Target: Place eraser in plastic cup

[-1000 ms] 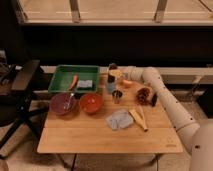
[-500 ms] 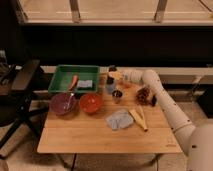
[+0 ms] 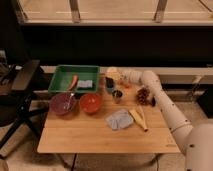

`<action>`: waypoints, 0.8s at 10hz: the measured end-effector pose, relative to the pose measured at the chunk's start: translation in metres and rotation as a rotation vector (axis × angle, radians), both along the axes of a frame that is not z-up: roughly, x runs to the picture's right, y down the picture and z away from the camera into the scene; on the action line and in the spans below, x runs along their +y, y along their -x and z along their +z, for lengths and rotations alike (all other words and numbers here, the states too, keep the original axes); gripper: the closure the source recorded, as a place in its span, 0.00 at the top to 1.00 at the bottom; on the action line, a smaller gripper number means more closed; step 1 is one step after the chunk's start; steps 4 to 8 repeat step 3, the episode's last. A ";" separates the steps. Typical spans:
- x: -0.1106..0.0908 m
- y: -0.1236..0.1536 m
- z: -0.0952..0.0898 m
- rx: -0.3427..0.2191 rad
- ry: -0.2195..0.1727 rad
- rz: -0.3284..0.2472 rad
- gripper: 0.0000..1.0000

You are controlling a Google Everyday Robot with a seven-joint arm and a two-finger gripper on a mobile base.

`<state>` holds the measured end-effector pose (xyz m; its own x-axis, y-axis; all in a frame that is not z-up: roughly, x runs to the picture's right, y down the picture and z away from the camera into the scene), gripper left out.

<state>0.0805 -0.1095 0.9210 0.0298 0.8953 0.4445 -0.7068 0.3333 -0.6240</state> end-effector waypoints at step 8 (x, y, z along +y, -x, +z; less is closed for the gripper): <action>-0.002 -0.005 -0.001 0.007 -0.009 0.008 0.75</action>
